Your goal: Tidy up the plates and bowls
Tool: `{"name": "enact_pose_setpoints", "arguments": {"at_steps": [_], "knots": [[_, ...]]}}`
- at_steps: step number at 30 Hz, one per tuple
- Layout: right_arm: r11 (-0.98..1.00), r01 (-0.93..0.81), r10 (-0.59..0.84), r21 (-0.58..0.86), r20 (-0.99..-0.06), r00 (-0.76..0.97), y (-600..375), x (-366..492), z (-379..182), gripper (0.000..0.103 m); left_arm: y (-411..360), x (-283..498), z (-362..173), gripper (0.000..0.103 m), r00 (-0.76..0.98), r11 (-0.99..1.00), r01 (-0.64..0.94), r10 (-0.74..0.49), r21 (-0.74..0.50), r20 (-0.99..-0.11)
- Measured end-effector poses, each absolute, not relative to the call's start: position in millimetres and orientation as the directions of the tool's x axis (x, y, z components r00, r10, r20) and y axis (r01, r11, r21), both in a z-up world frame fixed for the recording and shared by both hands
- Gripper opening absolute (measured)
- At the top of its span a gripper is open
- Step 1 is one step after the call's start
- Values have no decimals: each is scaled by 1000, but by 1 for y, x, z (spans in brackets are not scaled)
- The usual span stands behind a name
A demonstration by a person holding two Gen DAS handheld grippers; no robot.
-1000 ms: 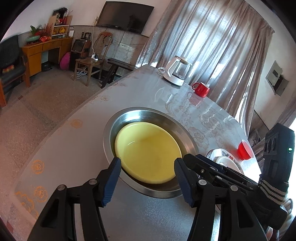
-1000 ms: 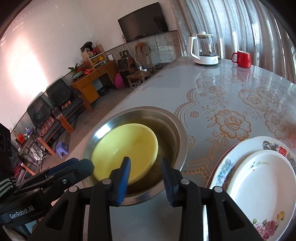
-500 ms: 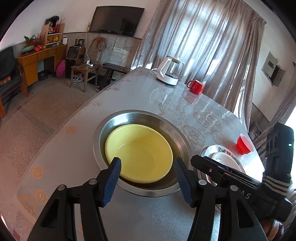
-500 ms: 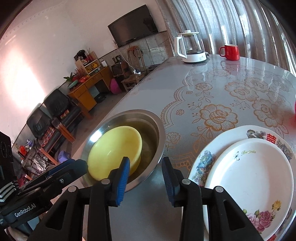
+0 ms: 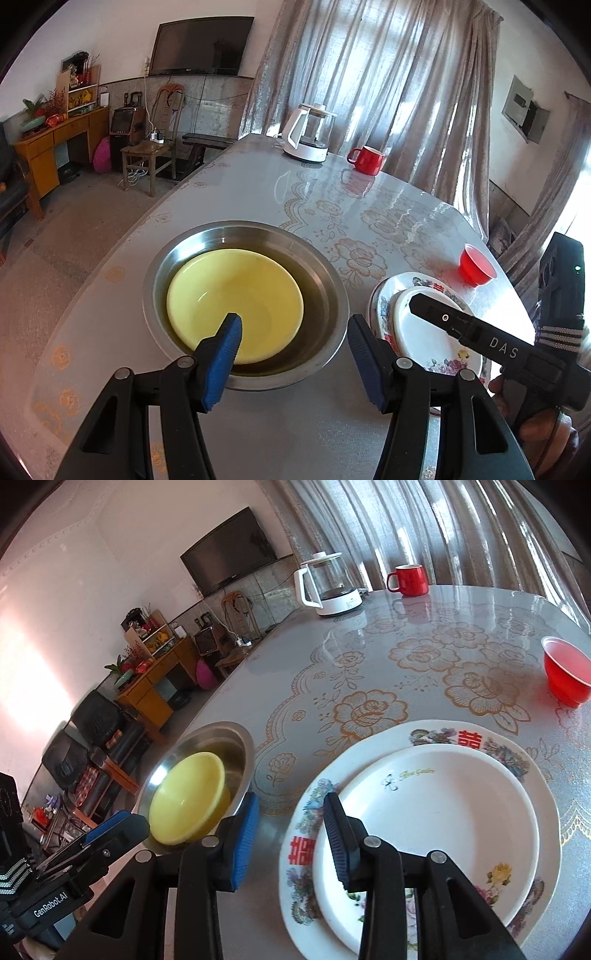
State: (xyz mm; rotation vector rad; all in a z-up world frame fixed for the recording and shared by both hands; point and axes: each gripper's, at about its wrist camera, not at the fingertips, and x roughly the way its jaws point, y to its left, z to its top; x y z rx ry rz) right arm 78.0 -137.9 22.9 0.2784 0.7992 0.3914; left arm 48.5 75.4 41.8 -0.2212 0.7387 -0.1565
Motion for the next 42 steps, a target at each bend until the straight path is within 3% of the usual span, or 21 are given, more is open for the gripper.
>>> {"name": "enact_pose_setpoints", "arguments": {"at_steps": [15,19,27,34,42], "knots": [[907,-15,302,422,-623,722,-242,63,26,37,7,68,45,60,675,952,227,-307,-206,-671],[898,65,253,435,-633,731,-275,56,19,48,-13,74,45,60,651,940,269,-336,-207,-681],[870,196,177,452,-659,731,-325,47,3,48,-53,88,46,59,597,913,348,-391,-213,-701],[853,245,140,461,-654,743,-356,53,4,48,-83,115,52,58,547,889,380,-439,-255,-713],[833,282,97,477,-627,773,-394,71,16,48,-124,152,51,50,480,862,394,-489,-319,-728]]}}
